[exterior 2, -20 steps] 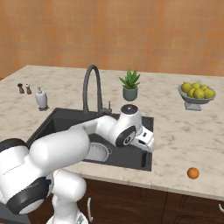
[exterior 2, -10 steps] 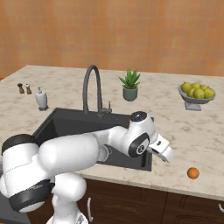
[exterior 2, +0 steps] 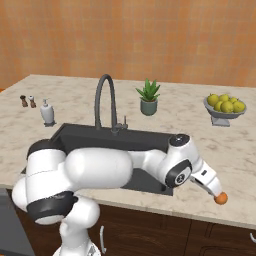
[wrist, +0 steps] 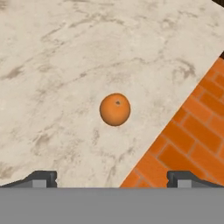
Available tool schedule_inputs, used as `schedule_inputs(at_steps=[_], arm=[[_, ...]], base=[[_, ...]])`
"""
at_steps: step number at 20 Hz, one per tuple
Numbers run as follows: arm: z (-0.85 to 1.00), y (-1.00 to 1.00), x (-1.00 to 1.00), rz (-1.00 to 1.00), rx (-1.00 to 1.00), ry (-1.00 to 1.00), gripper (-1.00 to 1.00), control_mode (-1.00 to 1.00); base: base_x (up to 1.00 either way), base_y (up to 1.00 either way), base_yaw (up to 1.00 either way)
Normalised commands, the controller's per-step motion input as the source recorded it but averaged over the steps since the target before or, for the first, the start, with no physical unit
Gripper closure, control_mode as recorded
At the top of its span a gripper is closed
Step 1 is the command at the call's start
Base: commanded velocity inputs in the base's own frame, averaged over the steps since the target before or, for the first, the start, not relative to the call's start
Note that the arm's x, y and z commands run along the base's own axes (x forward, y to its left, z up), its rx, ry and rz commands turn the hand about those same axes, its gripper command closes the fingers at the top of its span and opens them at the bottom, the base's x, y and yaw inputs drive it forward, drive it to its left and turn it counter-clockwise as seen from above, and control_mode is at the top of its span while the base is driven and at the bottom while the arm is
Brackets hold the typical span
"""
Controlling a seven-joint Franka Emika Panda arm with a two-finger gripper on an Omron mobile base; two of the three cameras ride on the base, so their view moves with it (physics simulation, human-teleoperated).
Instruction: Put the colander in the sink, put the tangerine in the colander, and turn on the sink faucet and pour water over the colander.
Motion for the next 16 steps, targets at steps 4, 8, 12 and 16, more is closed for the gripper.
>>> schedule_inputs(at_steps=[4,8,12,16], arm=[[0.0,-0.52,-0.01,-0.09,0.0,0.0,-1.0,-1.0],[-0.08,-0.32,0.02,-0.1,0.0,0.0,-1.0,-1.0],[-0.13,-0.19,0.09,-0.04,0.04,0.0,-1.0,-1.0],[-0.16,-0.12,0.1,-0.03,0.07,0.0,-1.0,-1.0]], base=[[0.0,0.0,0.0],[0.0,0.0,0.0],[0.0,0.0,0.0],[0.0,0.0,0.0]])
